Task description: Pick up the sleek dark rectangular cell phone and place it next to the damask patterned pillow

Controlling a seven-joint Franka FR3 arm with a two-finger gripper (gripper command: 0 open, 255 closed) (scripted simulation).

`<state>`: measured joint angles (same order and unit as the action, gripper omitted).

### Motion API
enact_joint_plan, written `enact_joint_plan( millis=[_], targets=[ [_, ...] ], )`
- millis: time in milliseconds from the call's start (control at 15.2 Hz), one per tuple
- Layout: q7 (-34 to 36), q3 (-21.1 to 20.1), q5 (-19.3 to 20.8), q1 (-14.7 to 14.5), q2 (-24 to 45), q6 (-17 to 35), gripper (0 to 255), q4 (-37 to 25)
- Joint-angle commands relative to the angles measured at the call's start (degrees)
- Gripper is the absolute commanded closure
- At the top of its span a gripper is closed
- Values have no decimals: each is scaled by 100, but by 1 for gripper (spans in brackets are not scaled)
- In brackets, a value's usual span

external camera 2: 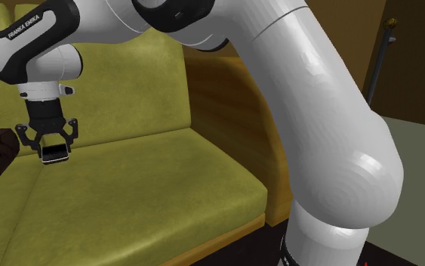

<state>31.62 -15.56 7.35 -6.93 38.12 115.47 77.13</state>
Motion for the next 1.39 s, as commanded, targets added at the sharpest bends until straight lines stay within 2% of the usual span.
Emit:
enact_joint_plan(
  millis=[0,264,330,660,924,1320],
  targets=[
    [-1,0,0,2,-2,12,255,11],
    [-1,0,0,2,-2,12,255,11],
    [-1,0,0,2,-2,12,0,11],
    [-1,0,0,2,-2,12,0,11],
    [-40,-36,-59,16,-223,-582,0,-367],
    [-40,-35,-59,16,-223,-582,0,-367]
  ],
)
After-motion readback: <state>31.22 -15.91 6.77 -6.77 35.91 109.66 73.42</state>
